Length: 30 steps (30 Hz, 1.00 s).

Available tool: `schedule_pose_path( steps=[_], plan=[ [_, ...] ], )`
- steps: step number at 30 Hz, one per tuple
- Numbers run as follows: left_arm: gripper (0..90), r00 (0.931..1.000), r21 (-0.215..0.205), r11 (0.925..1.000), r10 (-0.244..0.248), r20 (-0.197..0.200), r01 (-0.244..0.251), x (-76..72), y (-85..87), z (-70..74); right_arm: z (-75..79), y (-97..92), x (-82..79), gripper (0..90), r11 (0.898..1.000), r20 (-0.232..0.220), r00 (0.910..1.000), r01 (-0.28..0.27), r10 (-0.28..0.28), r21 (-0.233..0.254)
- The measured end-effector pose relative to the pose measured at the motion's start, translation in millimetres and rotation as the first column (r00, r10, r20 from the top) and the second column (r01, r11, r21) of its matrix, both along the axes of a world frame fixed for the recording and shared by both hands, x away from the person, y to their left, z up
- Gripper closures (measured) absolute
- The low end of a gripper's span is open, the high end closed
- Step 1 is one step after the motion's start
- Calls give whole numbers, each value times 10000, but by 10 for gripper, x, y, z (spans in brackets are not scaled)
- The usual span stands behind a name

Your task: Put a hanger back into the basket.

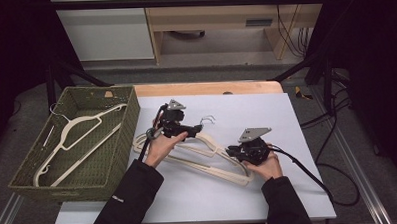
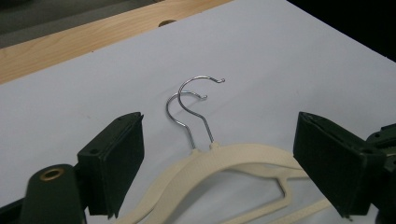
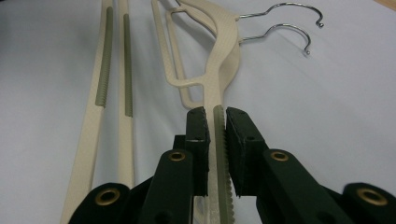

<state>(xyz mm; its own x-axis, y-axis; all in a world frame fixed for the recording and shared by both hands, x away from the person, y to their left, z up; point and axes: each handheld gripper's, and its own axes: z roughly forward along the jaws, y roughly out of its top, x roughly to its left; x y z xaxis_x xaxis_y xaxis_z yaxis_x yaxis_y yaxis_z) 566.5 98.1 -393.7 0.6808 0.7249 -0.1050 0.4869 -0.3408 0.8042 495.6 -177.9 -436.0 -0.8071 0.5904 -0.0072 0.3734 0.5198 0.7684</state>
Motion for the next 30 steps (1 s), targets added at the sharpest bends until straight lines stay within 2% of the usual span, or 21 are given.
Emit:
schedule_pose_path(
  steps=[6,9,10,21,25,30],
  plan=[
    [188,9998,113,9998,166,62,-166,86,-91,-39,16,-4,-9,797,10000,-1,10000,14,-14,44],
    [235,9998,197,9996,207,-5,-206,127,-118,-91,16,-3,-14,797,10000,22,10000,48,-48,8],
    [252,9995,217,9994,268,-162,-265,163,-135,-149,16,-4,-15,797,10000,49,10000,23,-23,-15],
    [350,9974,243,9994,266,-666,-250,307,-235,-395,16,2,-26,797,10000,40,10000,84,-84,-16],
    [406,9969,243,9995,242,-745,-224,329,-261,-435,8,6,-22,797,10000,31,10000,41,-41,-40],
    [483,9951,527,9986,137,-982,-86,369,-368,-481,9,7,-27,796,10000,42,10000,35,-36,20]
  ],
)
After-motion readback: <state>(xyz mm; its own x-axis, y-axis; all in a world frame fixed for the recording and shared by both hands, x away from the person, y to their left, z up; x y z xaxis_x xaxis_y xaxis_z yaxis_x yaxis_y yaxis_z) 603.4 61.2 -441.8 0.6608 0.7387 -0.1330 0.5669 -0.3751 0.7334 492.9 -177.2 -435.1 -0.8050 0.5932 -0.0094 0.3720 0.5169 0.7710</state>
